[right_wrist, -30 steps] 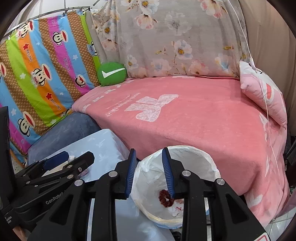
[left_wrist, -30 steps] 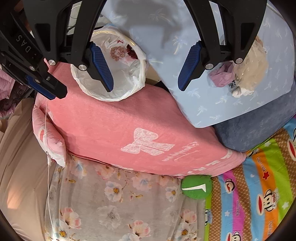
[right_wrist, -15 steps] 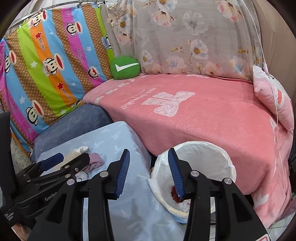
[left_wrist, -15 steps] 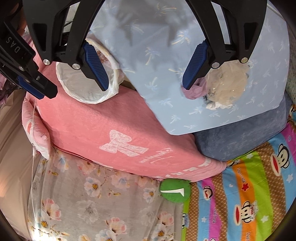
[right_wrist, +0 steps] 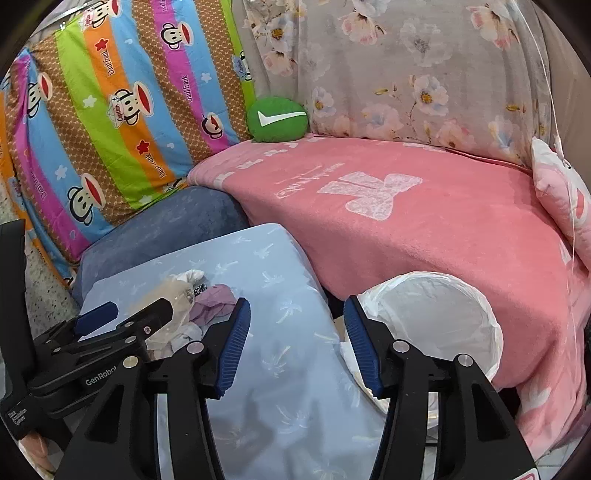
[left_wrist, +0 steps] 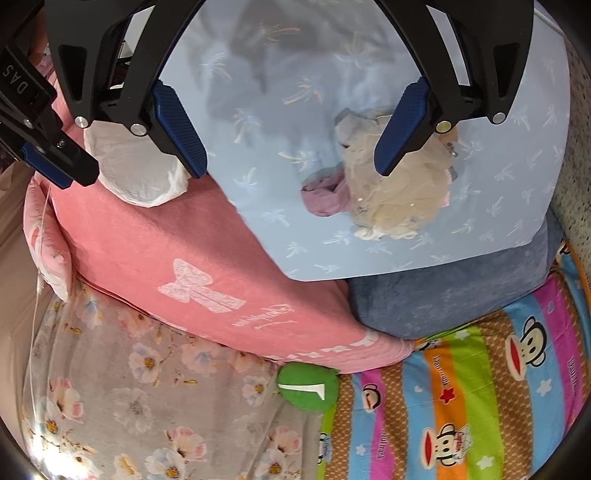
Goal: Organize soft objects
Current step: 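Move both open grippers back over the remaining pile, then grasp the beige mesh scrunchie with the left gripper while the right grasps the grey sock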
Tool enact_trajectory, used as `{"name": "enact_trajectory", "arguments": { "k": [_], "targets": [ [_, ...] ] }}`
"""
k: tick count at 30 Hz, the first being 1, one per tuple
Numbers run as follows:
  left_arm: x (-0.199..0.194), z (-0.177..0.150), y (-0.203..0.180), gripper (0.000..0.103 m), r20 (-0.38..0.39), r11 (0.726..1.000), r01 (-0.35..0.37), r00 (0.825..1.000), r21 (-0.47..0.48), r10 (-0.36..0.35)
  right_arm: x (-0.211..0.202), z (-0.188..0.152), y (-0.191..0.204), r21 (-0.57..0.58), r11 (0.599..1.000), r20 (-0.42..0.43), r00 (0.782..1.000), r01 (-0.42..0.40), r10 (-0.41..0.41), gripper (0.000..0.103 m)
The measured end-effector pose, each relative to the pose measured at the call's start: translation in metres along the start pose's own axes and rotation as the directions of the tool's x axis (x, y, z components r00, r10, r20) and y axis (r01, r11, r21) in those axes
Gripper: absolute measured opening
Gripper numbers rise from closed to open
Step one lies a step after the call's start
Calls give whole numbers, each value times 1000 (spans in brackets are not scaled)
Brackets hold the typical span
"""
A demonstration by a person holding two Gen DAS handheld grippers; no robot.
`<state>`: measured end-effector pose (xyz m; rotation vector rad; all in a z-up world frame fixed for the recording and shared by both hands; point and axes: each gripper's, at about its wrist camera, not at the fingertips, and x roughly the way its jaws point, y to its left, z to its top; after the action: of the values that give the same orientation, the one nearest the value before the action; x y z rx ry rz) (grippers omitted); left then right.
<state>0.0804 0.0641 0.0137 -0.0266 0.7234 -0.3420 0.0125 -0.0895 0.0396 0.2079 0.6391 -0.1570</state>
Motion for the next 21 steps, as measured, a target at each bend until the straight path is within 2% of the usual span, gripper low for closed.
{"name": "enact_trajectory", "arguments": {
  "k": [3, 12, 21],
  "targets": [
    [4, -2, 17, 92, -22, 999, -19, 1000, -30, 18, 6, -3, 12, -16, 1000, -15, 1000, -11, 11, 57],
    [17, -12, 70, 92, -73, 990, -95, 993, -102, 88, 38, -15, 54, -70, 995, -80, 995, -67, 61, 60],
    [48, -16, 108, 92, -139, 981, -158, 980, -111, 142, 88, -32, 91, -88, 987, -175, 977, -138, 121, 60]
  ]
}}
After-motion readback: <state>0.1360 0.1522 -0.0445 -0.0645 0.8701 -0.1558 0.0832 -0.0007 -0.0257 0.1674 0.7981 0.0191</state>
